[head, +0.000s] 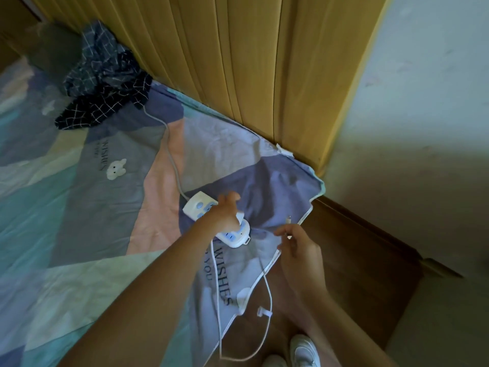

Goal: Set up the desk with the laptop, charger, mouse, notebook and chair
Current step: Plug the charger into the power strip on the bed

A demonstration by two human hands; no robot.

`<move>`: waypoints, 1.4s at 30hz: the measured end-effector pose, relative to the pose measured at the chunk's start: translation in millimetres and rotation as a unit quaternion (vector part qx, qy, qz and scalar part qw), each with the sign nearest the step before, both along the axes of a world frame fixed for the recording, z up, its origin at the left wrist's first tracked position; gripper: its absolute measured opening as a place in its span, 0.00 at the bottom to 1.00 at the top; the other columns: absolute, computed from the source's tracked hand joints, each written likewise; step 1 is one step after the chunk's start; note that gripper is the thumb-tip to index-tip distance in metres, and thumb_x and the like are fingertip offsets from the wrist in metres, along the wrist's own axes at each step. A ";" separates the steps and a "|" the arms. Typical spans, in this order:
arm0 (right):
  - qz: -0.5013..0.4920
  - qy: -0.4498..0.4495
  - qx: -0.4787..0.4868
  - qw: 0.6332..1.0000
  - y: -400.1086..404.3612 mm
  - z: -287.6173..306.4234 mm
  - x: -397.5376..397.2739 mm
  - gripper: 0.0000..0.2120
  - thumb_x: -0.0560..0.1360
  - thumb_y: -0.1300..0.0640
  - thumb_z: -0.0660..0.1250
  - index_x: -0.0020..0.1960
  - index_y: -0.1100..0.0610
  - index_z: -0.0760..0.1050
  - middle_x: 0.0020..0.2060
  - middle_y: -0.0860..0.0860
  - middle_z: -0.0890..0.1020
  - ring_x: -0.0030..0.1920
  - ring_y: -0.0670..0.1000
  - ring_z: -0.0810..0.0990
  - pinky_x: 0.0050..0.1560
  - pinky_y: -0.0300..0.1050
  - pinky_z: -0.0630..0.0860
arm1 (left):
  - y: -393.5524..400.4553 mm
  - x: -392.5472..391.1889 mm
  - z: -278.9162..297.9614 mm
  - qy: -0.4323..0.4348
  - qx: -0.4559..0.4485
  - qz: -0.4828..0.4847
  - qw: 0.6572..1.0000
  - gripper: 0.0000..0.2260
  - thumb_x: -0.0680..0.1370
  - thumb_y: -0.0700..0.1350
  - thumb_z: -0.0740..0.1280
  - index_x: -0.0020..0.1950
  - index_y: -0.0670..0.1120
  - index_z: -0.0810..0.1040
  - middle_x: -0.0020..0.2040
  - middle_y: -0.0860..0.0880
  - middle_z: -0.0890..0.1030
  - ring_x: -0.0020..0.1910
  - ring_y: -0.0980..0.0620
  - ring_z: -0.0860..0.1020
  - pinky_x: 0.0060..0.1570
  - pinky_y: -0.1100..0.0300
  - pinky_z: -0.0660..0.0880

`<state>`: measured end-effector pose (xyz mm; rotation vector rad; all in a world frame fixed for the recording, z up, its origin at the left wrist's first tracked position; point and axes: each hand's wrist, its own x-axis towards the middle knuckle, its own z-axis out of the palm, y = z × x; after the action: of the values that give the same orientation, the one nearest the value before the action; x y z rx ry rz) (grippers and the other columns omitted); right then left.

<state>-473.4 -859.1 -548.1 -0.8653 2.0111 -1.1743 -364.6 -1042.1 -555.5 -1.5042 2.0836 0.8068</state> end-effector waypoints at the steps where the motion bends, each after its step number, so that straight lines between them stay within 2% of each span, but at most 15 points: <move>1: -0.004 -0.002 -0.001 1.000 -0.9 0.2 2.0 0.14 0.74 0.68 0.62 0.46 0.49 0.76 0.35 0.47 0.82 0.38 0.49 0.81 0.38 0.52 0.78 | -2.8 1.1 3.4 0.003 -0.010 0.007 1.000 0.29 0.71 0.39 0.72 0.68 0.43 0.63 0.65 0.41 0.69 0.58 0.40 0.76 0.56 0.49 0.74; 3: -0.008 -0.008 -0.005 1.000 -2.4 -0.1 5.9 0.14 0.74 0.68 0.62 0.46 0.49 0.76 0.37 0.46 0.82 0.40 0.48 0.82 0.39 0.52 0.78 | -6.9 3.2 8.0 0.004 -0.053 0.016 0.998 0.25 0.65 0.43 0.77 0.60 0.40 0.75 0.56 0.43 0.79 0.53 0.42 0.80 0.50 0.52 0.77; 5: -0.013 -0.016 -0.010 1.000 -3.8 -0.3 8.9 0.14 0.75 0.67 0.62 0.46 0.48 0.75 0.38 0.46 0.82 0.40 0.48 0.82 0.38 0.53 0.78 | -6.5 3.7 10.5 0.012 -0.083 0.018 0.996 0.19 0.63 0.44 0.78 0.52 0.41 0.81 0.50 0.43 0.83 0.49 0.43 0.81 0.46 0.54 0.77; 12: -0.001 -0.019 -0.011 1.000 -14.0 -1.8 9.4 0.13 0.74 0.67 0.62 0.47 0.49 0.76 0.37 0.42 0.81 0.40 0.45 0.81 0.36 0.48 0.77 | -2.7 -15.6 1.1 -0.067 -0.121 -0.157 0.978 0.15 0.71 0.42 0.72 0.56 0.41 0.76 0.56 0.42 0.79 0.56 0.41 0.78 0.52 0.52 0.74; 14: 0.003 -0.018 -0.014 1.000 -18.3 -3.5 8.9 0.13 0.75 0.67 0.63 0.47 0.49 0.76 0.38 0.41 0.81 0.39 0.46 0.81 0.34 0.44 0.74 | -4.4 -21.6 -0.9 -0.086 -0.116 -0.179 0.973 0.15 0.72 0.42 0.71 0.57 0.41 0.75 0.57 0.42 0.78 0.58 0.41 0.77 0.52 0.53 0.73; 17: 0.004 -0.016 -0.014 1.000 -23.8 -6.5 10.0 0.12 0.76 0.64 0.62 0.47 0.48 0.76 0.39 0.41 0.82 0.40 0.46 0.82 0.35 0.49 0.77 | 1.0 -22.8 -4.3 -0.086 -0.139 -0.180 0.970 0.11 0.74 0.41 0.67 0.55 0.41 0.75 0.56 0.42 0.79 0.56 0.41 0.77 0.49 0.54 0.72; 23: 0.008 0.008 -0.021 1.000 -27.5 -9.3 15.9 0.09 0.77 0.62 0.63 0.49 0.49 0.77 0.40 0.43 0.83 0.39 0.45 0.81 0.39 0.49 0.78 | 15.3 -7.2 -14.5 -0.029 -0.186 -0.110 0.976 0.09 0.73 0.42 0.67 0.52 0.43 0.79 0.51 0.43 0.82 0.52 0.41 0.78 0.45 0.55 0.71; 26: 0.009 0.003 -0.019 1.000 -25.9 -10.7 18.8 0.10 0.76 0.64 0.63 0.48 0.49 0.77 0.39 0.43 0.83 0.39 0.46 0.81 0.39 0.49 0.78 | 20.9 1.0 -21.0 0.002 -0.206 -0.073 0.976 0.11 0.74 0.45 0.67 0.54 0.45 0.80 0.50 0.43 0.82 0.51 0.42 0.79 0.44 0.55 0.72; 31: 0.015 -0.009 -0.016 1.000 -24.4 -14.3 26.2 0.15 0.75 0.67 0.63 0.47 0.47 0.76 0.39 0.38 0.81 0.41 0.44 0.81 0.40 0.48 0.79 | 20.1 -3.4 -20.0 0.001 -0.211 -0.076 0.974 0.10 0.75 0.46 0.67 0.54 0.44 0.80 0.51 0.42 0.82 0.50 0.42 0.80 0.43 0.55 0.72; 33: 0.017 -0.011 -0.012 1.000 -21.3 -14.5 28.4 0.16 0.75 0.67 0.63 0.46 0.45 0.76 0.40 0.39 0.82 0.41 0.44 0.81 0.39 0.47 0.79 | 15.9 -1.6 -16.5 -0.003 -0.184 -0.085 0.979 0.13 0.75 0.48 0.67 0.57 0.44 0.79 0.54 0.43 0.82 0.52 0.41 0.79 0.46 0.53 0.73; 35: 0.015 -0.017 -0.014 1.000 -17.7 -16.1 29.7 0.15 0.75 0.65 0.63 0.46 0.45 0.76 0.39 0.40 0.82 0.42 0.44 0.82 0.37 0.45 0.78 | 11.4 6.4 -11.1 -0.004 -0.120 -0.090 0.989 0.17 0.76 0.49 0.67 0.61 0.44 0.72 0.58 0.43 0.78 0.54 0.40 0.78 0.47 0.51 0.73; 37: 0.014 -0.016 -0.019 1.000 -15.1 -18.6 30.0 0.14 0.76 0.64 0.63 0.46 0.44 0.75 0.39 0.40 0.82 0.42 0.45 0.82 0.35 0.44 0.77 | 7.4 21.7 -5.1 0.045 -0.046 -0.028 0.998 0.20 0.74 0.46 0.70 0.62 0.44 0.68 0.56 0.43 0.76 0.48 0.41 0.79 0.42 0.51 0.74; 39: 0.016 -0.010 -0.023 1.000 -12.5 -21.4 30.5 0.15 0.76 0.64 0.63 0.46 0.43 0.74 0.39 0.39 0.81 0.41 0.45 0.82 0.34 0.48 0.79 | 5.5 39.4 2.4 0.118 -0.010 0.073 0.990 0.21 0.71 0.42 0.73 0.59 0.45 0.68 0.52 0.44 0.76 0.42 0.44 0.78 0.34 0.53 0.77; 40: 0.015 -0.012 -0.024 1.000 -11.8 -22.1 31.0 0.15 0.76 0.64 0.63 0.46 0.43 0.74 0.39 0.38 0.80 0.41 0.45 0.82 0.34 0.49 0.79 | 5.8 46.6 6.7 0.137 -0.008 0.096 0.986 0.21 0.70 0.42 0.74 0.59 0.45 0.69 0.51 0.45 0.76 0.43 0.46 0.78 0.33 0.56 0.78; 42: 0.016 -0.018 -0.022 0.999 -10.4 -21.4 32.9 0.15 0.76 0.64 0.63 0.46 0.42 0.73 0.39 0.35 0.79 0.42 0.44 0.82 0.36 0.50 0.80 | 6.8 57.8 11.1 0.140 -0.019 0.087 0.986 0.21 0.70 0.43 0.74 0.60 0.45 0.71 0.52 0.46 0.77 0.48 0.49 0.77 0.39 0.61 0.75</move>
<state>-440.5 -869.5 -569.6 -0.8889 1.9424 -1.2122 -306.8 -1035.3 -544.4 -1.6938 2.1949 1.1056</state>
